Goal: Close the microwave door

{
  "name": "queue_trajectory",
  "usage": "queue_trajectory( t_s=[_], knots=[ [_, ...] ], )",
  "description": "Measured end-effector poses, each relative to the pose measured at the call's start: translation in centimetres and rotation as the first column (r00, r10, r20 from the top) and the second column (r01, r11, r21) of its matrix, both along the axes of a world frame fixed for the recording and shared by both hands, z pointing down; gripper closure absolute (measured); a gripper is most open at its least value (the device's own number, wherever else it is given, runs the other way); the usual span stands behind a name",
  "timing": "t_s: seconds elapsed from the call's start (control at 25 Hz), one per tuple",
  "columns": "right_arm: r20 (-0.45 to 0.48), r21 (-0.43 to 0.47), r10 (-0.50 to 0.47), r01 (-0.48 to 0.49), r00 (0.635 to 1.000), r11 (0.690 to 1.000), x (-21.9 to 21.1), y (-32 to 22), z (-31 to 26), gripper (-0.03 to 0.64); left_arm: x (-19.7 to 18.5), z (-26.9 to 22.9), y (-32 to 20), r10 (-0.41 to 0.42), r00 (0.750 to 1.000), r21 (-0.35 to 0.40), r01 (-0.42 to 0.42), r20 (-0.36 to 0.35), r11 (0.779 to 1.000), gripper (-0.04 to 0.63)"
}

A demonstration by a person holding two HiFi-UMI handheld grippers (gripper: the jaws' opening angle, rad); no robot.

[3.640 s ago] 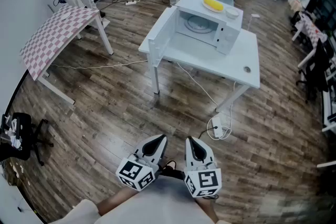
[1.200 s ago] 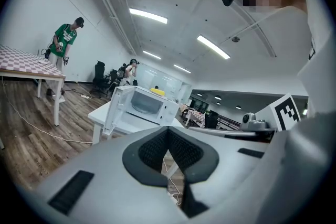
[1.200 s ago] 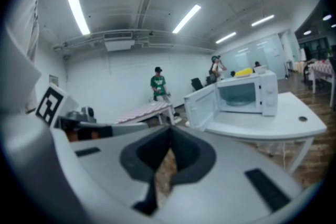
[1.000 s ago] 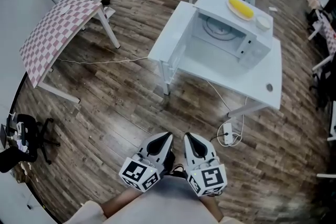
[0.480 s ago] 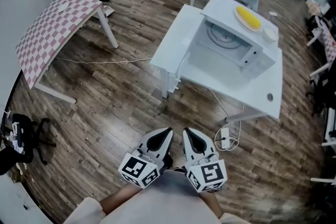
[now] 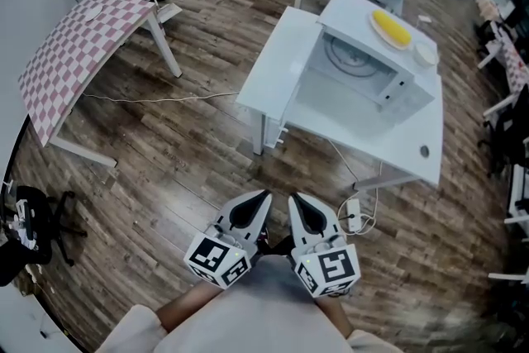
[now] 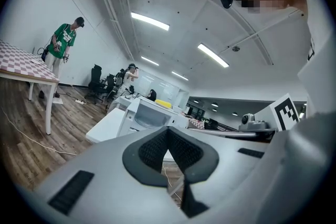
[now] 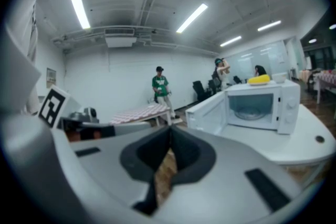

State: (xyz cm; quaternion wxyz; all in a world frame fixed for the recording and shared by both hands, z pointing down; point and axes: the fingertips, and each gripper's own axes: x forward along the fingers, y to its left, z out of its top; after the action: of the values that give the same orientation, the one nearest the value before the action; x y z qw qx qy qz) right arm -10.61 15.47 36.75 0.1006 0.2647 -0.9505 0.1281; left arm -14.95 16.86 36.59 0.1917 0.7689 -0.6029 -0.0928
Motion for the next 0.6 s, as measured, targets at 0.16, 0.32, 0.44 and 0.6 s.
queue_trajectory(
  t_s=[0.16,0.32,0.44,0.6],
  knots=[
    [-0.002,0.001,0.001,-0.001,1.0,1.0,-0.5,-0.2,-0.2,0.594,-0.9,-0.2,-0.4,-0.01,1.0,0.001,0.01,-0.003,1.0,0.578],
    [-0.004,0.001,-0.004,0.004,1.0,1.0,-0.9,-0.8,-0.3,0.594,-1.6,-0.1,-1.0,-0.016,1.0,-0.002,0.016,-0.009,1.0,0.578],
    [-0.002,0.009,-0.012,0.012,1.0,1.0,-1.2,-1.8,-0.4,0.594,-1.7,0.2,-1.8,-0.008,1.0,0.001,0.008,-0.007,1.0,0.578],
    [0.006,0.017,-0.015,0.015,1.0,1.0,-1.6,-3.8,-0.8,0.594,-2.1,0.2,-3.4,-0.009,1.0,-0.007,0.009,-0.006,1.0,0.578]
  ],
)
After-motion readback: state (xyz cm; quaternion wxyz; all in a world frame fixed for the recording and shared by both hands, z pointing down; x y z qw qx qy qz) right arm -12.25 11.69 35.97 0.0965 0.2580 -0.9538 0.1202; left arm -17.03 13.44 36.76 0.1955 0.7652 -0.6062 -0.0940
